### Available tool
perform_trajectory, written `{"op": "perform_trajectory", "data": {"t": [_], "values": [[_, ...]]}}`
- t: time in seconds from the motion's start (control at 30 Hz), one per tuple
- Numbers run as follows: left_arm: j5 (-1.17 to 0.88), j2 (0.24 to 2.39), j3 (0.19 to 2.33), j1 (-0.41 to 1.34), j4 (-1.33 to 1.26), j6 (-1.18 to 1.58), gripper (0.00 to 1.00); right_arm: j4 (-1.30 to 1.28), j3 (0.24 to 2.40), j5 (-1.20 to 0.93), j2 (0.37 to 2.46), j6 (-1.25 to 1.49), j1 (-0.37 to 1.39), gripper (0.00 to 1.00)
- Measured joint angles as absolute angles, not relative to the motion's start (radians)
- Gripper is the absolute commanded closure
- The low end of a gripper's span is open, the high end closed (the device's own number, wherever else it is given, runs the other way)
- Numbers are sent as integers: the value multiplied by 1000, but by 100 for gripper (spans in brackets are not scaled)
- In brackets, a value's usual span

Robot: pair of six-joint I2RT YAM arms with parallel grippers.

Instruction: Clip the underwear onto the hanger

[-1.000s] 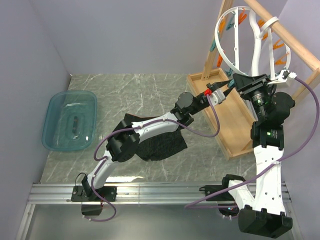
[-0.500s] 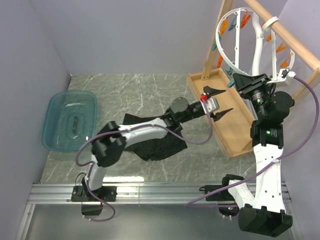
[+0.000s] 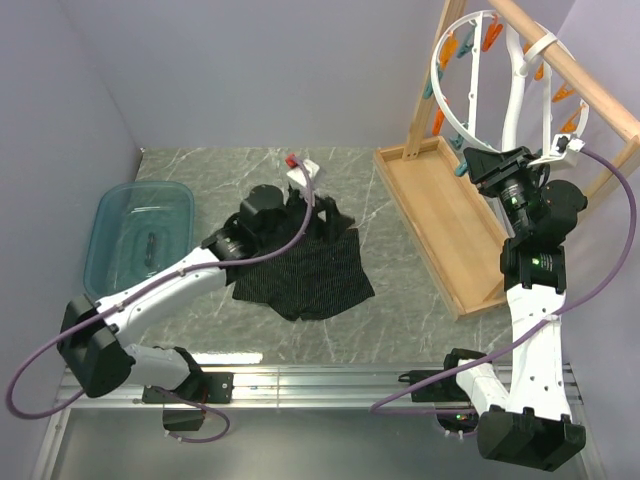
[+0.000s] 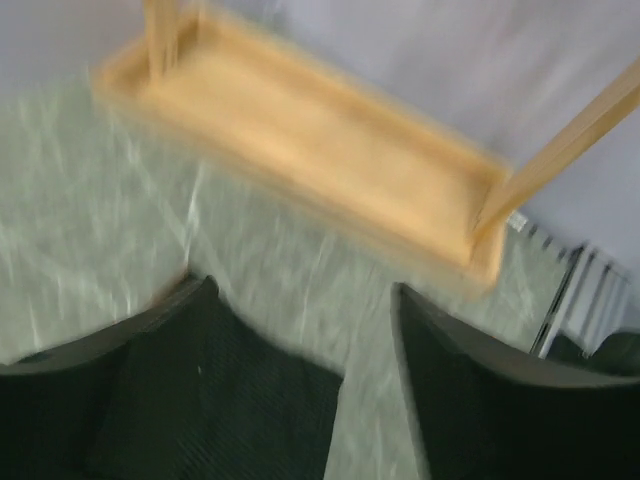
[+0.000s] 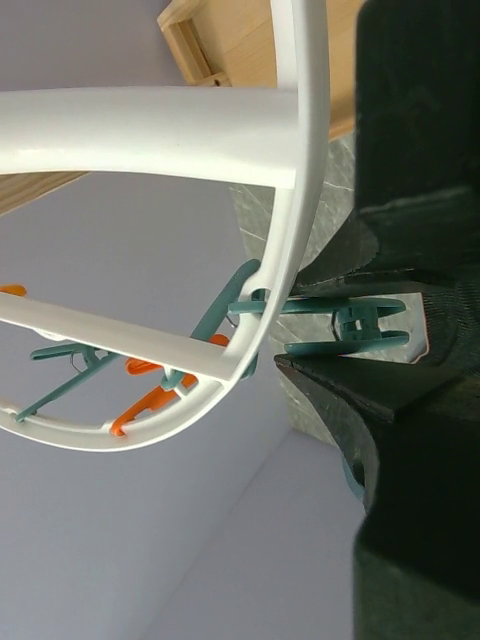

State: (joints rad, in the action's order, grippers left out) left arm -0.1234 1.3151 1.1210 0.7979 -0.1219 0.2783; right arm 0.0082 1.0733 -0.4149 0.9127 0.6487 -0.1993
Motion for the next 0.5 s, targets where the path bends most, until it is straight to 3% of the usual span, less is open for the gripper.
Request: {"op": "perform_trajectory", "data": {"t": [0.1, 0.27, 0.5], "values": [[-89, 1362, 1073, 807, -34, 335, 1, 8, 1073, -416, 914, 641, -199, 100], [-11, 1589, 1199, 841, 157, 382, 1, 8, 1073, -416, 914, 630, -199, 100], [100, 2010, 1601, 847, 381, 436, 14, 7, 1073, -414, 914, 618, -199, 100]]}}
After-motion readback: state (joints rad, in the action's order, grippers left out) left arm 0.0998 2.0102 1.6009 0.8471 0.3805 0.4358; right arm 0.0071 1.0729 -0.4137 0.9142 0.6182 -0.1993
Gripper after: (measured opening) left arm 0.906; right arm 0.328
